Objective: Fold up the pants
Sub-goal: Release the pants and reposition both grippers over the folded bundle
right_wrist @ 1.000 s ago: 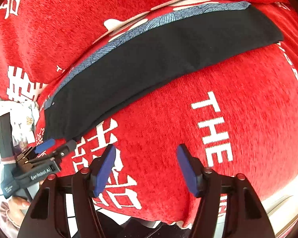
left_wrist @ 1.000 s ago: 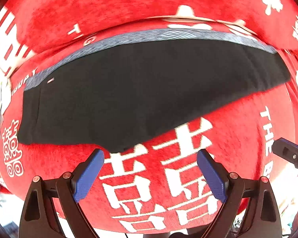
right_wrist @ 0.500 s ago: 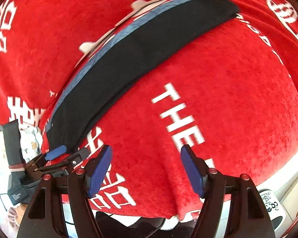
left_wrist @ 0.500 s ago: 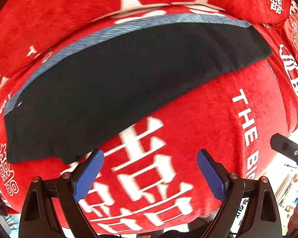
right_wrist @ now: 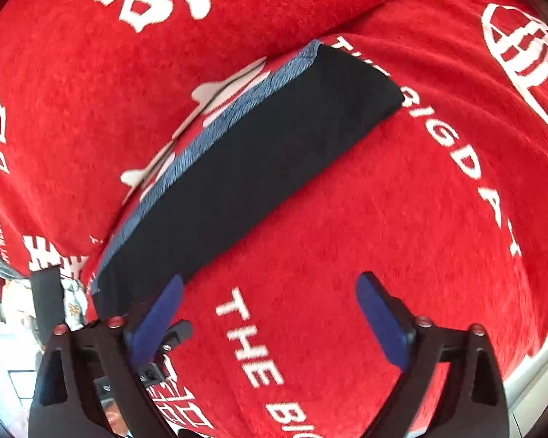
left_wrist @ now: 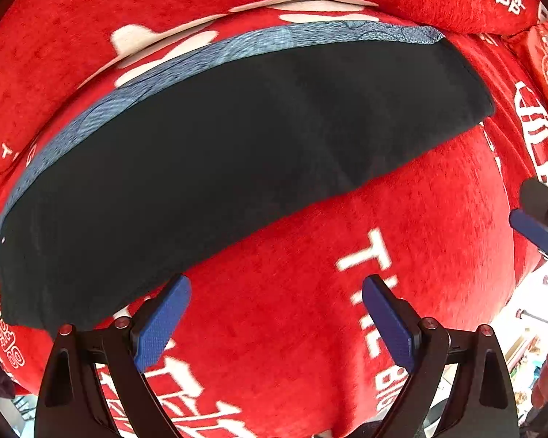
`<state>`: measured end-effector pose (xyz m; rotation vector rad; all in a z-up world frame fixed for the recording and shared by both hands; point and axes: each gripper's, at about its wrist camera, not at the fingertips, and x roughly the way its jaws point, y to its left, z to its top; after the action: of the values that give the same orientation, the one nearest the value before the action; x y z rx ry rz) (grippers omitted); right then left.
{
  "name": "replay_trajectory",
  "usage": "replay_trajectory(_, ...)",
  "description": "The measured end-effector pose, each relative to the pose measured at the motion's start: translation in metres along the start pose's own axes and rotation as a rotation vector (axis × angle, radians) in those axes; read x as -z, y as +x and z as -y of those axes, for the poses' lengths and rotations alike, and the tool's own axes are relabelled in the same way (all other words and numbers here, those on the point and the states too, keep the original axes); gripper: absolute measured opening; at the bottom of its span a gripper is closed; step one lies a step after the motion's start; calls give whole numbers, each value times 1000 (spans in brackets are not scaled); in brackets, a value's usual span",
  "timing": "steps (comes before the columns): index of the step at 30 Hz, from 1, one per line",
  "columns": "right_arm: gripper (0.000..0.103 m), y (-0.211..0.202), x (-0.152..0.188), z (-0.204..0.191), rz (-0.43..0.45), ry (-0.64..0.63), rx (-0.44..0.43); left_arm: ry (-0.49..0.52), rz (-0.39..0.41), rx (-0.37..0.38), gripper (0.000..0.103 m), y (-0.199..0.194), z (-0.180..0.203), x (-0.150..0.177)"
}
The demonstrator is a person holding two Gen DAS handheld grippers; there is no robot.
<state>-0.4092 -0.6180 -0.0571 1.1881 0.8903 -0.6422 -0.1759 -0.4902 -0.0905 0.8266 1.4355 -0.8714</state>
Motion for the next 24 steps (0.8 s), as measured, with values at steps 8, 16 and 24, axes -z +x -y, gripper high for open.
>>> replay_trajectory(8,97,11,-37,43,-25,112,-79,5,-26,-19,95,15,30,-29)
replay_trajectory(16,97,21,-52,69,-26,177,-136,-41,5,46,103,16,37,-58)
replay_trajectory(24,97,31,-72,87,16,246,-232,-98,71,49,103,10,21,-104)
